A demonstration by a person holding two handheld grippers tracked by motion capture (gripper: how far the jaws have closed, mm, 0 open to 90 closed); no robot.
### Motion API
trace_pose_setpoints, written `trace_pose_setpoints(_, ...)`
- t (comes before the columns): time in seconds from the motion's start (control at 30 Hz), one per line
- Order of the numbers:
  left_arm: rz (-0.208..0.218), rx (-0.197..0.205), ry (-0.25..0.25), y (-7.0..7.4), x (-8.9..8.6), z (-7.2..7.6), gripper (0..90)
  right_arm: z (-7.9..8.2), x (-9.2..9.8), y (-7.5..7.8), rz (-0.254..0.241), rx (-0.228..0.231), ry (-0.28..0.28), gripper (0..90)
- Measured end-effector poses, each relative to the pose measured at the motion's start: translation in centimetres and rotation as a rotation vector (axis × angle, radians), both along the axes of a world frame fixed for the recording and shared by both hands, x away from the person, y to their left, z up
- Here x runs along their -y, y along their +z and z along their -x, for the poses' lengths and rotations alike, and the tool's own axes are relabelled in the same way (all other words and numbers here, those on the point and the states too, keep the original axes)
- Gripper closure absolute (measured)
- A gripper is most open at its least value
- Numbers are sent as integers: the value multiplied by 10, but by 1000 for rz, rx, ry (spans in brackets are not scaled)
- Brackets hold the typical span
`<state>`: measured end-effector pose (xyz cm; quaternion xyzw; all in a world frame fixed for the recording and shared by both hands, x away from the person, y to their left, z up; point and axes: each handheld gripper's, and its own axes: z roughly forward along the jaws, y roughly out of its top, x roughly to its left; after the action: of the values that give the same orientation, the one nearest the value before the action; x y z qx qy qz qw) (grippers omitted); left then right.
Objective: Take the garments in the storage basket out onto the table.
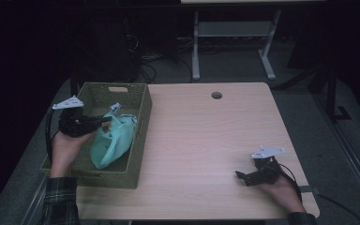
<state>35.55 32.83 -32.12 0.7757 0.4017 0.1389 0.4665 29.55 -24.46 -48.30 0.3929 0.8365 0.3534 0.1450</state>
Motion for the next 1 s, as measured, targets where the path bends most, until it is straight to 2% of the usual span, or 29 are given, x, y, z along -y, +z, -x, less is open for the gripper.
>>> trace_pose_setpoints(0.33,24,30,-29,21,3,2,825,0,0,0,0,0,-2,22)
trace_pose_setpoints(0.5,21,44,-42,32,7,4,825,0,0,0,-1,-4,-2,22)
trace_pose_setpoints(1.0,60,77,-81,56,15,6,826,0,0,0,-1,-5,-2,23)
